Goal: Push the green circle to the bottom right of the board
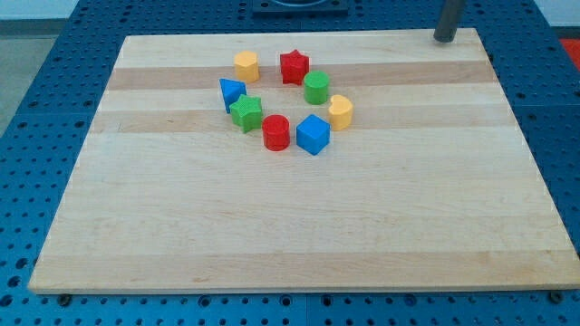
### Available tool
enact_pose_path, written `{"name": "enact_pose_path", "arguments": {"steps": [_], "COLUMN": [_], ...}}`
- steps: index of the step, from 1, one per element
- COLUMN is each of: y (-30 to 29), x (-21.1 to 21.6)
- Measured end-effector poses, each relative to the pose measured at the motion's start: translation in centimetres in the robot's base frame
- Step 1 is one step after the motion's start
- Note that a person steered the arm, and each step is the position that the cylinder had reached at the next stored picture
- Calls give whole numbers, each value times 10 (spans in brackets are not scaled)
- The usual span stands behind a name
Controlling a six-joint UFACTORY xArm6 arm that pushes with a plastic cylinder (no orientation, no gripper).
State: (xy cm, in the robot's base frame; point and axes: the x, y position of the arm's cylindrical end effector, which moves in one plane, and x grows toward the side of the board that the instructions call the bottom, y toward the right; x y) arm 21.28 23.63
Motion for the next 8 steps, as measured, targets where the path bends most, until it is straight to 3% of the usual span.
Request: {"name": "enact_pose_path", "arguments": {"steps": [3,8], "y": [-60,-209], "x": [28,27]}}
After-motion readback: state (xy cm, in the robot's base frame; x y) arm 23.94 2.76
